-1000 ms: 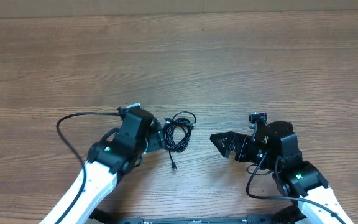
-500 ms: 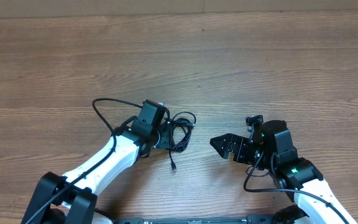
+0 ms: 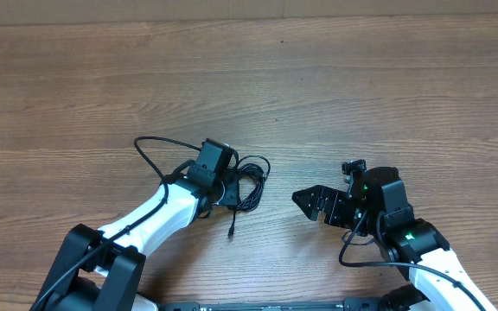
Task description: Untangle cables
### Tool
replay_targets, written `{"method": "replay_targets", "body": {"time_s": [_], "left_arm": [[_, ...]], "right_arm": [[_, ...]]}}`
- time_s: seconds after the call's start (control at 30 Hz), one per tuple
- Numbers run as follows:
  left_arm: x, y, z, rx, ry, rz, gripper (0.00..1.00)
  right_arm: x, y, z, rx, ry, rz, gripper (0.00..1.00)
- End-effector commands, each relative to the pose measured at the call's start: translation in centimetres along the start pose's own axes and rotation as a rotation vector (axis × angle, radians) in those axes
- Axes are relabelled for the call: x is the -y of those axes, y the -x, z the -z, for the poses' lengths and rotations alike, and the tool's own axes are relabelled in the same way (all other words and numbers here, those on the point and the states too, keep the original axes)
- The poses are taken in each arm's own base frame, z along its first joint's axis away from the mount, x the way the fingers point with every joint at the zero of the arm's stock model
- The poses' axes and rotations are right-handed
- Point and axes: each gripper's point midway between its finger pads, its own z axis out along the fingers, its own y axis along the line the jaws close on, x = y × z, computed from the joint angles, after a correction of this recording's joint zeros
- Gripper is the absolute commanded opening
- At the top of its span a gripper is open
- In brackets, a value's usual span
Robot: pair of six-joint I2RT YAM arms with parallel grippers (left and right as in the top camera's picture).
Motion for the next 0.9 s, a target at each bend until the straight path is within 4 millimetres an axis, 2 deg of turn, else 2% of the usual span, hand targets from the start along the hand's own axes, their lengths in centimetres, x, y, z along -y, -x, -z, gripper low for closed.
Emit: {"method": "replay_targets", "body": {"time_s": [0.0,0.13,0.23,0.3,0.37,0.4,0.53,0.6,0.73,0.87], "left_arm": [[-0.2,-0.1,-0.3,-0.015,0.019,0.030,0.04],[1.1,1.1,1.2,-0.026,-0.016,0.059,0.04],[2.1,2.7,3.5,-0.034,-0.015,0.105,0.04],[2.9,3.5,4.8,-0.039,-0.033,0.120,0.04],[3.9,4.2,5.9,-0.042,-0.068,0.131,0.04],[4.4,4.5,6.2,-0.043,-0.089,0.139,0.04],[6.6,4.6,6.8,-0.073,-0.201,0.153,0.04],[7.8,4.4,7.1,-0.095,-0.269,0.148,0.04],[10.1,4.2,8.0,-0.128,-0.406,0.128,0.04],[11.3,4.0,8.6,-0.152,-0.480,0.119,0.04]], "right_arm": [[-0.3,0.3,0.1,0.007,0.005,0.011,1.00],[-1.2,0.0,0.1,-0.014,0.053,0.018,1.00],[-1.7,-0.2,0.1,-0.028,0.077,-0.054,0.98],[-1.8,-0.2,0.1,-0.034,0.081,-0.127,0.87],[-1.8,-0.2,0.1,-0.037,0.079,-0.195,0.80],[-1.8,-0.3,0.1,-0.041,0.079,-0.244,0.81],[-2.0,-0.4,0.1,-0.052,0.085,-0.344,0.80],[-2.3,-0.5,0.0,-0.054,0.092,-0.334,0.79],[-3.2,-0.1,-0.6,-0.044,0.118,-0.297,0.70],[-3.7,0.4,-1.9,-0.045,0.136,-0.314,0.68]]}}
